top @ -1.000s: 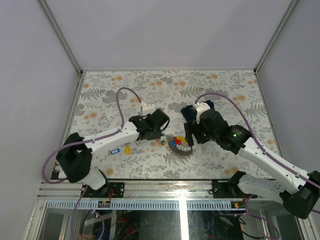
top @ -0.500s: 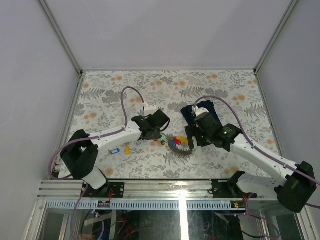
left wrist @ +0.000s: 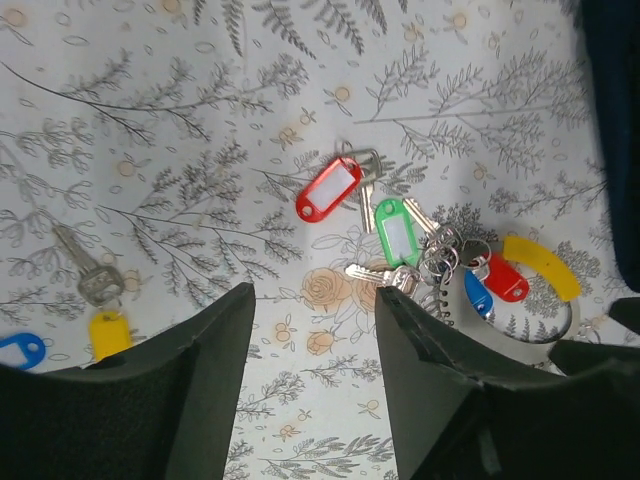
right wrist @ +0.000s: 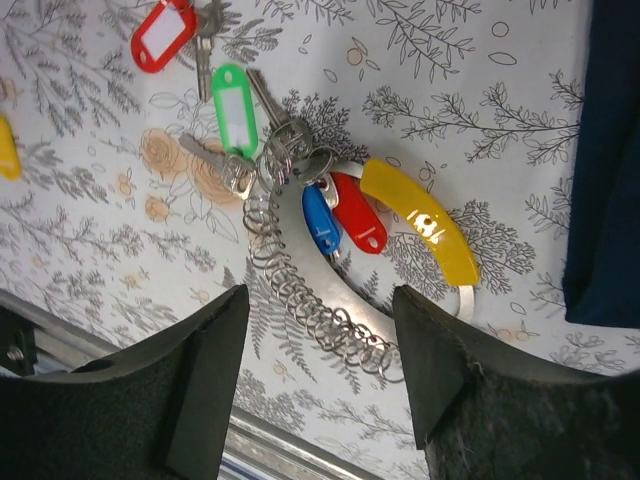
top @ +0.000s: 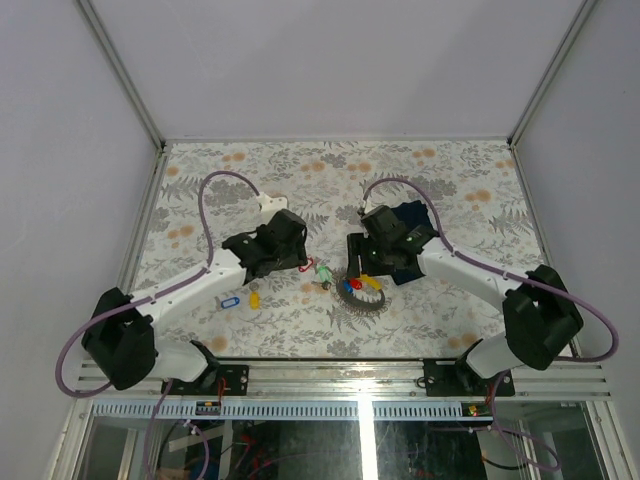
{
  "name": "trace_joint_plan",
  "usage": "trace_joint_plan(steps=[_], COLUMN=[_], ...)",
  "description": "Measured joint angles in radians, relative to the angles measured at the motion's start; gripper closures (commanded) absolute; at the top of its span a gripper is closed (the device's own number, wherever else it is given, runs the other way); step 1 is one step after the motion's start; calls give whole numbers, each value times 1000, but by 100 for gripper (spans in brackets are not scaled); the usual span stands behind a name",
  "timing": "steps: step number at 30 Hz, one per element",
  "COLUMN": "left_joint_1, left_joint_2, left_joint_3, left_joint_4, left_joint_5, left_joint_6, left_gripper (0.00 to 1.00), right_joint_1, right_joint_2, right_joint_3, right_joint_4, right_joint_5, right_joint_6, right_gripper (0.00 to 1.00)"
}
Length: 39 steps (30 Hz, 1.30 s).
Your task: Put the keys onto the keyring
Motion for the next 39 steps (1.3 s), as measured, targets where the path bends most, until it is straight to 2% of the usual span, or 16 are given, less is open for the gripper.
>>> trace_joint_plan(steps=[8,14,19,23,27,39], left_joint_1=[46,54,61,66,66,67], left_joint_2=[-122,-144,-144,-148,-153,-167], left_joint_3=[-16,-16,-26,-50,-63,-66], left_joint_4=[-4,-13,-14,-14,-14,-14], left_joint_5=[5,-19,-41,-45,-46,-53], left_joint_6=[66,150,199,219,229,241], left_gripper=[44,44,44,44,44,44], right_joint_1=[0,0,0,0,0,0], right_joint_2=[97,161,237,275,286,308], right_joint_3=[2,2,32,37,41,54], right_joint_4=[77,143,173,187,188,196], right_joint_5=[43,52,35,18,2,-1], right_joint_6=[159,240,272,285,291,299], right_gripper=[46,56,63,65,65,78])
